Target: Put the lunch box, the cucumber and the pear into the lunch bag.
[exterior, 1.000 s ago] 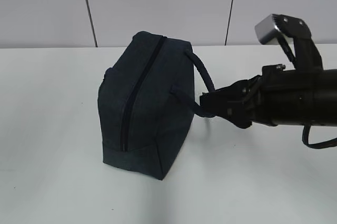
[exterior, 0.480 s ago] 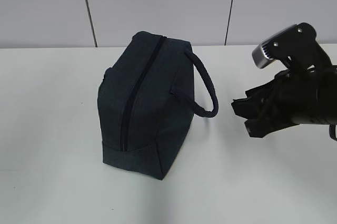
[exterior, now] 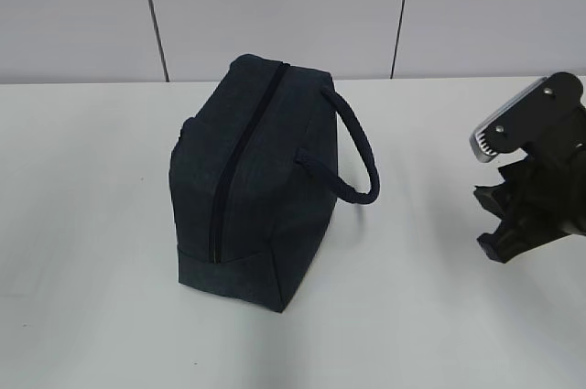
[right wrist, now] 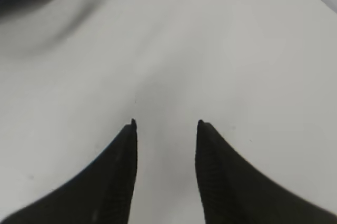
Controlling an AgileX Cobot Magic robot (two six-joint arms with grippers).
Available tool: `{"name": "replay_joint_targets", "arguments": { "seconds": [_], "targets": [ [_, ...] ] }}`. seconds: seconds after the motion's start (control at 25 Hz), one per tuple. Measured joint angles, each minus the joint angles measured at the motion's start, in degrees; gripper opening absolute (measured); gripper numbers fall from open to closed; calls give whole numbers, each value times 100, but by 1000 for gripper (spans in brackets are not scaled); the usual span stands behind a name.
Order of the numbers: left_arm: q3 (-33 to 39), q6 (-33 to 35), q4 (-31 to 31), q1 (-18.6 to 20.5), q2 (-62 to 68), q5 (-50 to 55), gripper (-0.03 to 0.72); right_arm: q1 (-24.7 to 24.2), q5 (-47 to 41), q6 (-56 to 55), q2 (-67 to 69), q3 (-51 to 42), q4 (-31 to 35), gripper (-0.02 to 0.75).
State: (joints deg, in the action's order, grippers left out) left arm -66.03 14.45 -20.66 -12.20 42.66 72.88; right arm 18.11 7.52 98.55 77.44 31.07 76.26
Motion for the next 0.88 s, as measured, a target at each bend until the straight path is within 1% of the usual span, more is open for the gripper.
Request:
{"name": "replay_joint_targets", "arguments": {
  "seconds": [0.08,0.12,0.2,0.32,0.44,0.56,0.68,0.76,0.88],
  "targets": [
    [0,0,-11,0,0,0,445,0,244,824,0,-23,706,302],
    [0,0,-23,0,0,0,445,0,294,1064,0,-23,1104,302],
    [0,0,-44,0,0,-6,445,0,355,1352,4,34,1707,302],
    [0,0,-48,0,0,-17,445,0,434,1446,14,258,2512,302],
    [0,0,-75,0,0,-23,445,0,380,1149,14,469,2755,302],
    [0,0,-75,0,0,-23,445,0,-64,786,24,667,2791,302],
    [0,0,-75,0,0,-23,445,0,-912,543,27,869,2791,302],
    [0,0,-75,0,0,-23,445,0,-1696,497,27,981,2791,302],
    [0,0,-75,0,0,-23,445,0,-2692,485,30,1077,2541,301]
  ]
}}
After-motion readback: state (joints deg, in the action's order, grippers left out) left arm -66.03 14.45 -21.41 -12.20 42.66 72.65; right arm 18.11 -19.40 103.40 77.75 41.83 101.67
